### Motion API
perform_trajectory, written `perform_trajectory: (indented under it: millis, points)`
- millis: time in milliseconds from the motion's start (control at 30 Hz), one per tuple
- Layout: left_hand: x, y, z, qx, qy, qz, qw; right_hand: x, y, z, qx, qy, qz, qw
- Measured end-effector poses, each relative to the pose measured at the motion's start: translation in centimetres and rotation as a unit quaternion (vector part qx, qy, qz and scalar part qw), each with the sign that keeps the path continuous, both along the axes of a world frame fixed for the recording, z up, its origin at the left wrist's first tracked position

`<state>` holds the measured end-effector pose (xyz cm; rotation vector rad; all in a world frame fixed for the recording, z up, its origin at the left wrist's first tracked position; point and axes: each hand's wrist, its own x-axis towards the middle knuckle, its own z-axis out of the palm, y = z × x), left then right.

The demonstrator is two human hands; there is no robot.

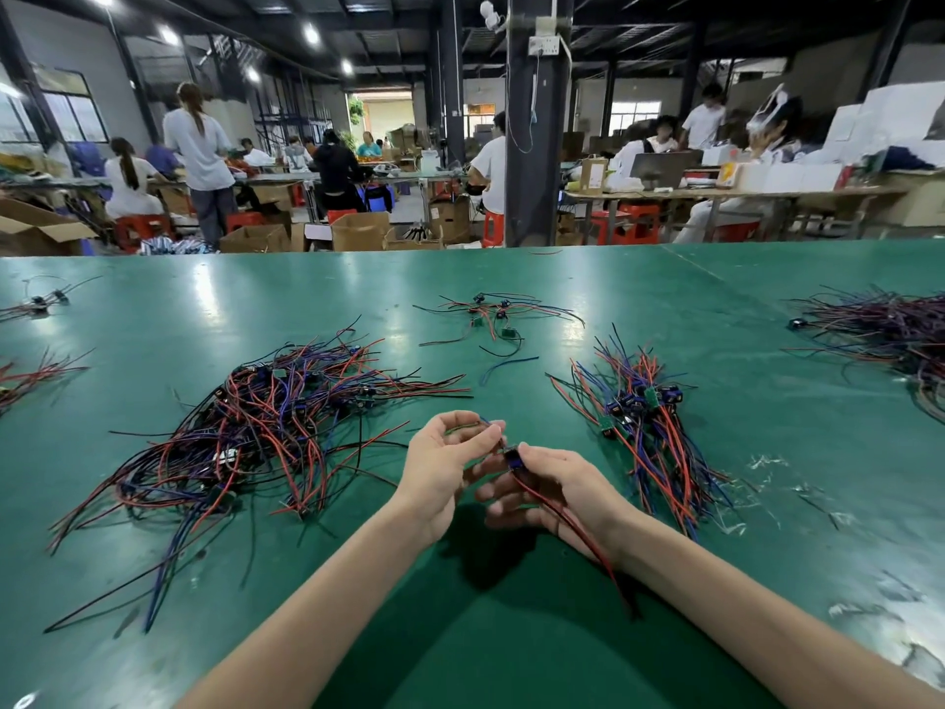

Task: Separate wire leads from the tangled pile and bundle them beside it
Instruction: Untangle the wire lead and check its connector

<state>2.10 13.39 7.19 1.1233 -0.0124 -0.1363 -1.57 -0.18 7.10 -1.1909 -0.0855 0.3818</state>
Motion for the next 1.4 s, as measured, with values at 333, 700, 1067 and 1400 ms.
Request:
perform_trajectory:
  millis: [333,700,1067,1400]
  points:
    - [0.4,-0.2,-0.9,0.071,-0.041,0.018,0.996,0.2,0.4,-0.5,-0.070,-0.032,-0.104,0.992]
    - [0.7,-0.1,-1.2,0.072,-0.037,0.008,0.997,-0.1,0.6,-0.2,-0.083,-0.029,-0.107,0.990]
    - [-0.5,-0.6,-0.7,0.091,-0.056,-0.045,0.993,-0.2,0.4,0.0,-0.092,-0.034,-0.097,0.990]
    - [-0.9,-0.7,-0.3,0.072,-0.041,-0.029,0.996,-0.3,0.4,0.0,-0.108,-0.035,-0.079,0.990]
